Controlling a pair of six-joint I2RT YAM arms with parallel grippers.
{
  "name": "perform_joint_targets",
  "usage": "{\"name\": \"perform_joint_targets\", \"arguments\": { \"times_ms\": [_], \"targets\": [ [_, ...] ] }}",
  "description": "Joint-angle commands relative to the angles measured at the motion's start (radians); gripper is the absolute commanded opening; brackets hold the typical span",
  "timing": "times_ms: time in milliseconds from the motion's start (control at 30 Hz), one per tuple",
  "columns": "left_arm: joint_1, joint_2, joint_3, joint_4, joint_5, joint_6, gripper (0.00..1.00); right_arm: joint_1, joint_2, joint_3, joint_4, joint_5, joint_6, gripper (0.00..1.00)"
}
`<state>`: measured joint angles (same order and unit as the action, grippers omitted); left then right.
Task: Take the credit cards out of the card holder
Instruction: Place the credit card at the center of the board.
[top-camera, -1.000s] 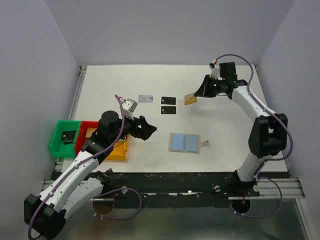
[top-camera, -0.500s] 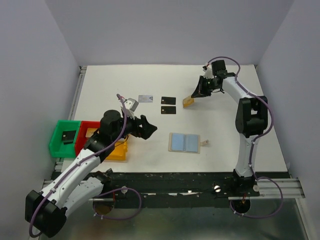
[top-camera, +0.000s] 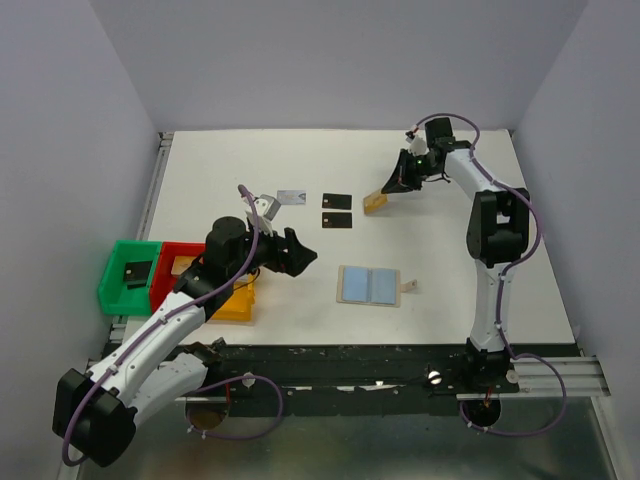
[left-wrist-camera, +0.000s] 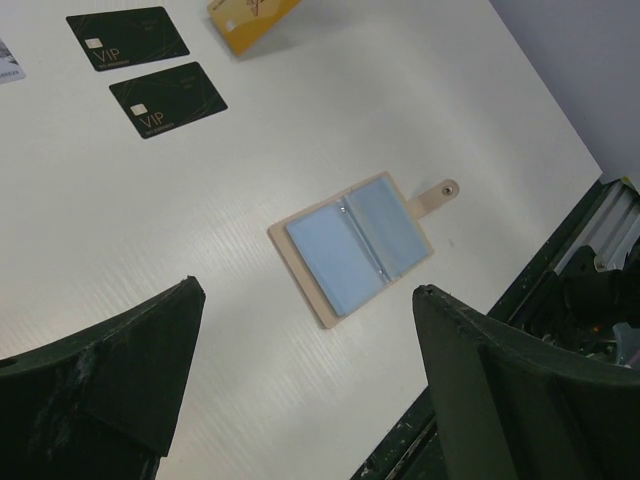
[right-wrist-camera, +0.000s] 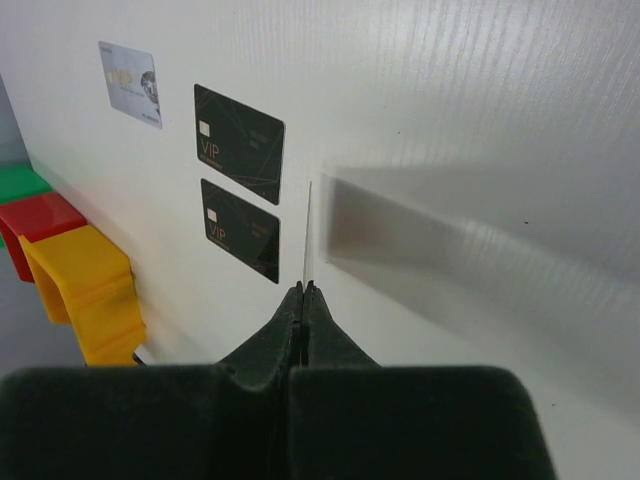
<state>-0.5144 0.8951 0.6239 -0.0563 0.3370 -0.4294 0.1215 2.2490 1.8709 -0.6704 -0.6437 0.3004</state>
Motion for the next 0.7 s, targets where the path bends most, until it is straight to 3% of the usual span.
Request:
{"name": "perform_joint_targets", "arguments": {
  "times_ms": [0, 300, 667],
  "targets": [
    [-0.001, 0.007, -0.004, 0.027, 0.037, -0.014, 0.99, -0.020, 0.055, 0.079, -0.064, -0.051, 0.020, 0.00],
    [-0.001, 0.022, -0.001, 0.029, 0.040, -0.014, 0.99, -0.033, 0.106, 0.122, -0.100, -0.060, 0.026, 0.01],
    [-0.001, 0.044, 0.000, 0.033, 0.053, -0.023, 0.99, -0.048, 0.113, 0.103, -0.103, -0.045, 0.022, 0.09]
  ]
}}
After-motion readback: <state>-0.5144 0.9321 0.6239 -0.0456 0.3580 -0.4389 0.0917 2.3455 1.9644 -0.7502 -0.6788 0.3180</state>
